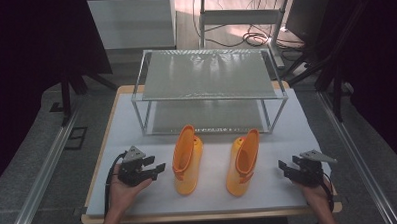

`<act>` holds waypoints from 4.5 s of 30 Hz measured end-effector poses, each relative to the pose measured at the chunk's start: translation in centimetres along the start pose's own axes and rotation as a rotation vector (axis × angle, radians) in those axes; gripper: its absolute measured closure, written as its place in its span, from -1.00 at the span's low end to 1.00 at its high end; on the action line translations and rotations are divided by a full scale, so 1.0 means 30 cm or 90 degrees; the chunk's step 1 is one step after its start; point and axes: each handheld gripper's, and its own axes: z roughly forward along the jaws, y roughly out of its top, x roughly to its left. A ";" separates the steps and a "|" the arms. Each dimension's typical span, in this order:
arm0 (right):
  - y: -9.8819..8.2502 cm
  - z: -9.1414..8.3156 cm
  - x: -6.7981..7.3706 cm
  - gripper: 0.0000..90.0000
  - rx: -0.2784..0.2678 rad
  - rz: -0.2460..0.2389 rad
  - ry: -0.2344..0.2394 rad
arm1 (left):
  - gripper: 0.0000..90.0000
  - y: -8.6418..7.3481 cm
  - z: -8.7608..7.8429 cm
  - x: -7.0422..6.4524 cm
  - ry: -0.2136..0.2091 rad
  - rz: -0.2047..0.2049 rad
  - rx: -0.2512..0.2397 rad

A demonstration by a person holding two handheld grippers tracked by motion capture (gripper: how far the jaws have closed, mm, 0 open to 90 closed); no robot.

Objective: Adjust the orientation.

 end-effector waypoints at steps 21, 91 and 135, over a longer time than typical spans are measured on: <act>0.005 0.005 -0.024 -0.13 -0.002 0.018 -0.007 | 1.00 -0.007 0.046 0.034 -0.019 0.010 0.048; -0.002 0.003 -0.011 -0.13 -0.002 0.013 -0.006 | 1.00 -0.003 0.199 -0.112 -0.134 0.081 0.117; 0.023 -0.023 0.001 0.23 -0.034 0.002 0.089 | -0.11 0.101 0.128 -0.084 -0.018 0.039 -0.002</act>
